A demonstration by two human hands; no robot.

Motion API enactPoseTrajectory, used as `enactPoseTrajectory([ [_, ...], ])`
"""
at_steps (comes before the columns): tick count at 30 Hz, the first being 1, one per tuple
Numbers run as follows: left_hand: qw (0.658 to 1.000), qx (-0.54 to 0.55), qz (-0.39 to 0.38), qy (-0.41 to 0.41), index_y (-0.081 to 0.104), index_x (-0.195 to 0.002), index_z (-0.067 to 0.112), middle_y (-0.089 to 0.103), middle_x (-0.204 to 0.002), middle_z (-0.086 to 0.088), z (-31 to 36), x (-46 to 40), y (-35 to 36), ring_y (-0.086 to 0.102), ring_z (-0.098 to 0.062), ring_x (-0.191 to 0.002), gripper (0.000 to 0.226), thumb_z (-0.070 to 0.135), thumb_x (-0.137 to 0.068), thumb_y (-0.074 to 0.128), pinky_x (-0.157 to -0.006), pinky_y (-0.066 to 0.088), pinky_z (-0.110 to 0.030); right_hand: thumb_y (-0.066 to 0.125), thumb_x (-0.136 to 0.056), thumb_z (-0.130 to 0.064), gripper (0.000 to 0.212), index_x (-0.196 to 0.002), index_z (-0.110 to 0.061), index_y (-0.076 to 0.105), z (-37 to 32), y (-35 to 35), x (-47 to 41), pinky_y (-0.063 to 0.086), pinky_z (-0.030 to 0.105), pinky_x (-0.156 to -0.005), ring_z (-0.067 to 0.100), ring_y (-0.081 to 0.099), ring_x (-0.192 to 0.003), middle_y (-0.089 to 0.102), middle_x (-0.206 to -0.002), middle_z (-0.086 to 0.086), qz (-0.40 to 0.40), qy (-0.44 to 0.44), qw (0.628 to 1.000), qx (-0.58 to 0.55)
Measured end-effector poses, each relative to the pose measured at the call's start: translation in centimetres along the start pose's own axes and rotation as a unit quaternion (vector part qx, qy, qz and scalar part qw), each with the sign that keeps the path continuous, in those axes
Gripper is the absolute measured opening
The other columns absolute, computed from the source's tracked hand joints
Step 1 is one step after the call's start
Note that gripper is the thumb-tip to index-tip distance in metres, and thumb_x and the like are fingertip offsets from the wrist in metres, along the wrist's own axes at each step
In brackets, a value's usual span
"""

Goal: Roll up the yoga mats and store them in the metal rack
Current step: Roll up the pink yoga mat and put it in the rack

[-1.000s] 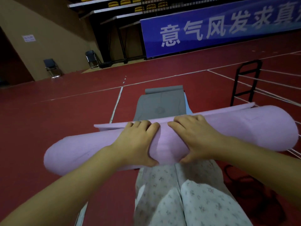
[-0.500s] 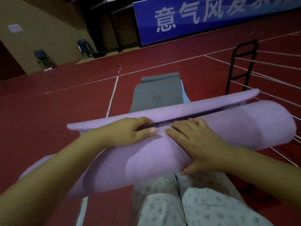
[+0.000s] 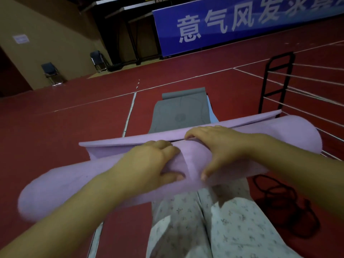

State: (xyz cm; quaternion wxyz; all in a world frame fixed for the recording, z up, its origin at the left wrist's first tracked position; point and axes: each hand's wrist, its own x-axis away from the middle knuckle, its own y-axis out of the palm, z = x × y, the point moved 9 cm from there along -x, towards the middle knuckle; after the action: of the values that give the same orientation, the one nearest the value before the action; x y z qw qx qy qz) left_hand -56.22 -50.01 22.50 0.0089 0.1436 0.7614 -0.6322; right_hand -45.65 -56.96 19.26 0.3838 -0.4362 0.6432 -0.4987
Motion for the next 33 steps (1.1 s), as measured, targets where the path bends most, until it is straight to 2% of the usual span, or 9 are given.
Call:
enactPoseTrajectory([
  [2,0.998,-0.064,-0.009,-0.001,0.053,-0.118,0.01,0.063,-0.113,-0.015,0.7,0.4,1.1,0.065,-0.033,-0.094,0.086,0.075,-0.062,0.046,-0.071,0.057,-0.043,0.076,-0.045,-0.073,0.098,-0.127,-0.036,0.036,0.3,-0.5,-0.8,0.038,0.03,-0.096,0.007,0.045,-0.115,0.045,-0.125,-0.016,0.005,-0.01,1.0,-0.024],
  [6,0.995,-0.055,-0.06,-0.055,0.035,-0.133,0.011,0.044,-0.134,-0.01,-0.5,-0.3,3.3,0.047,-0.032,-0.119,0.097,0.064,-0.061,0.071,-0.097,0.042,-0.045,0.062,-0.047,-0.083,0.094,-0.124,-0.033,0.046,0.4,-1.7,-1.5,0.039,0.034,-0.094,0.008,0.042,-0.112,0.043,-0.12,-0.011,0.06,-0.039,0.997,-0.009],
  [11,0.992,0.03,-0.091,-0.078,0.038,-0.13,0.013,0.045,-0.127,-0.005,-2.3,-2.1,3.0,0.047,-0.026,-0.112,0.09,0.058,-0.062,0.077,-0.091,0.042,-0.038,0.043,-0.065,-0.081,0.077,-0.123,-0.03,0.052,-0.2,-2.3,0.0,0.038,0.037,-0.083,0.02,0.049,-0.105,0.05,-0.115,-0.004,0.116,-0.028,0.99,0.07],
  [14,0.986,0.069,-0.123,-0.09,0.038,-0.132,0.014,0.047,-0.121,-0.005,-3.4,-3.1,3.0,0.049,-0.024,-0.108,0.092,0.054,-0.061,0.081,-0.087,0.041,-0.032,0.049,-0.07,-0.076,0.085,-0.141,-0.03,0.036,-0.1,-1.4,0.7,0.032,0.041,-0.099,0.024,0.04,-0.125,0.039,-0.137,-0.001,0.07,0.011,0.99,0.122],
  [17,0.972,0.143,-0.154,-0.103,0.038,-0.137,0.019,0.048,-0.126,-0.002,-5.3,-4.2,3.3,0.05,-0.021,-0.111,0.093,0.05,-0.062,0.083,-0.093,0.041,-0.031,0.069,-0.065,-0.067,0.119,-0.151,-0.024,0.0,0.4,0.8,0.4,0.008,0.053,-0.115,0.023,0.007,-0.144,0.005,-0.156,0.002,-0.018,0.061,0.984,0.168],
  [21,0.952,0.207,-0.186,-0.127,0.038,-0.141,0.026,0.045,-0.134,0.005,-7.4,-4.7,3.9,0.046,-0.017,-0.121,0.09,0.049,-0.065,0.082,-0.102,0.039,-0.034,0.076,-0.058,-0.064,0.13,-0.151,-0.022,-0.005,0.9,0.8,-1.3,0.006,0.058,-0.113,0.022,0.007,-0.143,0.011,-0.153,0.004,-0.02,0.071,0.982,0.172],
  [25,0.98,0.097,-0.114,-0.131,0.039,-0.14,0.027,0.041,-0.131,0.0,-7.4,-4.4,2.5,0.045,-0.023,-0.119,0.09,0.058,-0.065,0.077,-0.1,0.04,-0.04,0.077,-0.054,-0.065,0.131,-0.15,-0.023,-0.002,1.6,0.4,-2.3,0.012,0.057,-0.112,0.021,0.015,-0.14,0.018,-0.149,0.001,-0.016,0.06,0.987,0.147],
  [31,0.985,-0.088,-0.091,-0.119,0.009,-0.149,0.021,0.024,-0.146,-0.006,-3.8,-2.6,4.5,0.029,-0.028,-0.132,0.121,0.066,-0.057,0.074,-0.108,0.025,-0.055,0.075,-0.053,-0.066,0.126,-0.15,-0.027,0.005,2.1,0.2,-2.5,0.019,0.049,-0.109,0.019,0.025,-0.135,0.025,-0.146,-0.003,0.006,0.048,0.99,0.132],
  [33,0.985,-0.103,-0.069,-0.117,0.012,-0.149,0.017,0.027,-0.144,-0.01,-3.9,-2.7,4.9,0.034,-0.031,-0.128,0.122,0.066,-0.056,0.074,-0.104,0.03,-0.053,0.075,-0.053,-0.067,0.124,-0.149,-0.027,0.008,2.2,0.0,-2.8,0.023,0.047,-0.107,0.019,0.029,-0.132,0.028,-0.143,-0.003,0.006,0.049,0.99,0.132],
])
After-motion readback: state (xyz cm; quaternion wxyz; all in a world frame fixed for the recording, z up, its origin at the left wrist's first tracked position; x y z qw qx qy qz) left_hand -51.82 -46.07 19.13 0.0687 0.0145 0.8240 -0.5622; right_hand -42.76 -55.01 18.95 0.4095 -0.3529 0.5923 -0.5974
